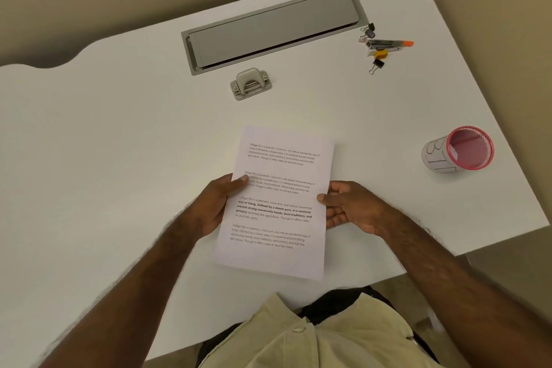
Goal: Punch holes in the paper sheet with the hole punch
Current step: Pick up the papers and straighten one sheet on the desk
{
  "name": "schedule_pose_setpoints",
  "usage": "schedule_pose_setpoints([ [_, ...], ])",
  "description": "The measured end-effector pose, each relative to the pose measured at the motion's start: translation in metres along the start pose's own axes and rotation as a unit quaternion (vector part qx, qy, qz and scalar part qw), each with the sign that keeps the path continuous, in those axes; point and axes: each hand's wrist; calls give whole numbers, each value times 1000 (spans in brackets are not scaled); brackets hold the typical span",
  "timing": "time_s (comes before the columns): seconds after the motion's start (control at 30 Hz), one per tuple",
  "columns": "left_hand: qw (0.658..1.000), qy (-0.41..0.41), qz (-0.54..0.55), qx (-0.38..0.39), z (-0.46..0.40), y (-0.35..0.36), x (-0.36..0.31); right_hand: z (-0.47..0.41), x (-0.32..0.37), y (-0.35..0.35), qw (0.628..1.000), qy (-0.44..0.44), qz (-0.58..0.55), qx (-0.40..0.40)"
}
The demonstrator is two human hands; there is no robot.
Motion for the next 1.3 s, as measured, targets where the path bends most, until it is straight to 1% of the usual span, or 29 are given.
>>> schedule_pose_setpoints([
  [0.2,999,17,4,-27,-8,-4,15,-8,13,-2,1000,-4,30,-1],
  [0.33,998,34,8,-45,-12,-7,17,-12,17,4,1000,-13,22,-13],
  [0.47,997,50,11,-61,-14,-7,17,-16,13,15,997,-45,-24,-54],
  [0.57,997,54,11,-62,-16,-8,20,-18,6,26,993,-46,-70,-80],
  [0.73,996,53,-14,-76,-19,-9,26,-28,-6,49,981,-62,-69,-170],
  [0.87,995,64,-40,-67,-18,-14,26,-29,-5,52,976,-63,-74,-193],
  [0.97,993,65,-60,-74,-17,-17,24,-23,-1,45,982,-38,-78,-165],
  [1.17,991,63,-94,-68,-18,-21,19,-14,7,26,996,-6,-26,-90],
  [1.3,994,53,-85,-42,-19,-25,15,-12,10,17,998,11,-39,-44],
])
Point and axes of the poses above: each hand's wrist, its own z-axis away from the middle knuckle, its own y-axis out of the palm, x = y × z, and after that the axes turned 7 degrees about y, right-handed
